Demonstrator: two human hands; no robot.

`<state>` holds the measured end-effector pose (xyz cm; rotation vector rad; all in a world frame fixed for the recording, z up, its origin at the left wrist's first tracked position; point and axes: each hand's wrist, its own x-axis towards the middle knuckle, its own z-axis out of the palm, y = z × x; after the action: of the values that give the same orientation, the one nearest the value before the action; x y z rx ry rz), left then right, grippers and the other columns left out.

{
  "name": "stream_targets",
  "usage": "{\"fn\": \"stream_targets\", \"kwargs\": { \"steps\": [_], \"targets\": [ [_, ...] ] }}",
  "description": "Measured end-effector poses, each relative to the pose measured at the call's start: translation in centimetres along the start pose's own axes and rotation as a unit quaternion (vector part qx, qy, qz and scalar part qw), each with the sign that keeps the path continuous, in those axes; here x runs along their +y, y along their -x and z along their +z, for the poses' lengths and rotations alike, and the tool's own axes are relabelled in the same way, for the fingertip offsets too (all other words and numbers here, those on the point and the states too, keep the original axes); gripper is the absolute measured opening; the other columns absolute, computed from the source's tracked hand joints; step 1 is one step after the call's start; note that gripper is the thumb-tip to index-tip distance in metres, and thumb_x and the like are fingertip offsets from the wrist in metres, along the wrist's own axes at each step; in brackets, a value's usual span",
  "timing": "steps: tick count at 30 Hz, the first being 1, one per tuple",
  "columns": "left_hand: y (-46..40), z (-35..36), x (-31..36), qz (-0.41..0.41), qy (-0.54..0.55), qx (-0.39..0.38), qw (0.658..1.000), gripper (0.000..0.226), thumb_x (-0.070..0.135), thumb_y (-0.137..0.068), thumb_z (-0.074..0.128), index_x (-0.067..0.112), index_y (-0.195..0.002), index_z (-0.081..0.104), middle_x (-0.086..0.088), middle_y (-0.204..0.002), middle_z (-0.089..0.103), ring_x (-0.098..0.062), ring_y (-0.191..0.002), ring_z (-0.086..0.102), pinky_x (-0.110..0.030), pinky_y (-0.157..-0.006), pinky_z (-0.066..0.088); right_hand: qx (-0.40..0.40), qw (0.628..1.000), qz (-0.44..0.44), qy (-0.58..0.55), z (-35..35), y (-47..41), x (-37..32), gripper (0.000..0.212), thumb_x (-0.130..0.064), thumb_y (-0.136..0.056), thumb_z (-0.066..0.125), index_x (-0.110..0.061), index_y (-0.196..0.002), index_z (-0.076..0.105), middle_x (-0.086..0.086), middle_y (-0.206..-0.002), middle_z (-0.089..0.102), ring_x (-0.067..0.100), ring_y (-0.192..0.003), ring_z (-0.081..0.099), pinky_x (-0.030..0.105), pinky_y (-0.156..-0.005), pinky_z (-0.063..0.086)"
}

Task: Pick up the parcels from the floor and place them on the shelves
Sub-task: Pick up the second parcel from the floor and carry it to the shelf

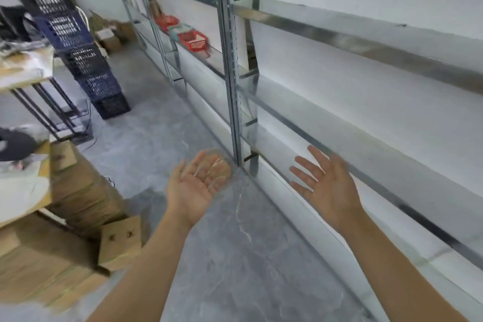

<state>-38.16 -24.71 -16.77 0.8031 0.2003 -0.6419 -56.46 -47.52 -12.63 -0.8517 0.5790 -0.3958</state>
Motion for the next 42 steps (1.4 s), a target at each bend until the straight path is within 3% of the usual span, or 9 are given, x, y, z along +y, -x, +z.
{"fn": "stream_targets", "kwargs": {
  "steps": [4,7,11,17,22,27,35,42],
  "targets": [
    [-2.5,-2.8,3.4,0.019,-0.004,0.056,0.998,0.055,0.045,-0.103,0.041,0.016,-0.145,0.061,-0.015,-0.143,0.066,-0.036,-0.131,0.062,-0.055,-0.114,0.043,-0.030,0.999,0.040,-0.001,4.1,-5.7,2.3,0.053,-0.050,-0.105,0.040,-0.024,-0.148,0.054,0.012,-0.145,0.061,0.036,-0.136,0.056,0.059,-0.116,0.039],
    [-5.0,-3.7,5.5,0.036,-0.013,0.081,0.996,0.054,0.047,-0.104,0.041,0.017,-0.142,0.064,-0.014,-0.142,0.067,-0.037,-0.134,0.060,-0.057,-0.118,0.040,-0.054,0.997,0.062,-0.006,6.7,-11.0,3.6,0.053,-0.049,-0.105,0.039,-0.023,-0.148,0.054,0.012,-0.146,0.061,0.036,-0.135,0.057,0.057,-0.113,0.043],
    [-10.6,-3.6,8.0,0.046,-0.017,0.110,0.993,0.054,0.047,-0.103,0.042,0.016,-0.141,0.064,-0.016,-0.144,0.065,-0.039,-0.134,0.060,-0.058,-0.119,0.038,-0.080,0.993,0.081,-0.010,10.0,-19.1,4.5,0.044,-0.049,-0.106,0.038,-0.028,-0.137,0.060,0.010,-0.142,0.063,0.033,-0.131,0.059,0.054,-0.109,0.046],
    [-20.4,-1.5,10.9,0.019,-0.019,0.115,0.993,0.053,0.049,-0.102,0.045,0.017,-0.140,0.065,-0.016,-0.146,0.064,-0.040,-0.135,0.059,-0.059,-0.120,0.037,-0.095,0.988,0.120,-0.022,13.7,-31.3,4.2,0.049,-0.050,-0.106,0.037,-0.027,-0.145,0.056,0.010,-0.146,0.061,0.031,-0.134,0.057,0.054,-0.114,0.042],
    [-27.5,-0.7,13.3,0.007,-0.002,0.124,0.992,0.053,0.048,-0.103,0.044,0.017,-0.140,0.064,-0.017,-0.144,0.065,-0.041,-0.134,0.059,-0.058,-0.116,0.041,-0.099,0.985,0.142,-0.009,16.7,-39.4,4.2,0.042,-0.051,-0.106,0.036,-0.031,-0.131,0.063,0.010,-0.147,0.060,0.031,-0.136,0.055,0.054,-0.118,0.038],
    [-34.0,-2.2,15.4,-0.018,0.023,0.142,0.989,0.055,0.048,-0.104,0.042,0.015,-0.143,0.061,-0.017,-0.145,0.063,-0.040,-0.134,0.059,-0.057,-0.116,0.042,-0.096,0.981,0.166,0.012,19.9,-46.1,6.4,0.054,-0.052,-0.106,0.035,-0.026,-0.150,0.050,0.012,-0.149,0.058,0.033,-0.138,0.053,0.053,-0.119,0.037],
    [-43.8,-6.5,19.8,-0.070,0.077,0.142,0.984,0.055,0.047,-0.102,0.044,0.014,-0.143,0.061,-0.017,-0.144,0.064,-0.039,-0.134,0.059,-0.055,-0.113,0.044,-0.068,0.983,0.167,0.030,26.0,-54.4,10.0,0.061,-0.057,-0.104,0.037,-0.024,-0.154,0.045,0.016,-0.151,0.055,0.037,-0.132,0.058,0.052,-0.106,0.049],
    [-52.8,-10.0,24.5,-0.095,0.044,0.137,0.985,0.054,0.048,-0.103,0.042,0.017,-0.143,0.061,-0.013,-0.143,0.064,-0.033,-0.136,0.057,-0.054,-0.113,0.045,-0.043,0.981,0.171,0.077,29.9,-60.9,13.9,0.062,-0.059,-0.105,0.029,-0.027,-0.156,0.042,0.011,-0.158,0.049,0.032,-0.143,0.049,0.055,-0.116,0.040]
  ]
}}
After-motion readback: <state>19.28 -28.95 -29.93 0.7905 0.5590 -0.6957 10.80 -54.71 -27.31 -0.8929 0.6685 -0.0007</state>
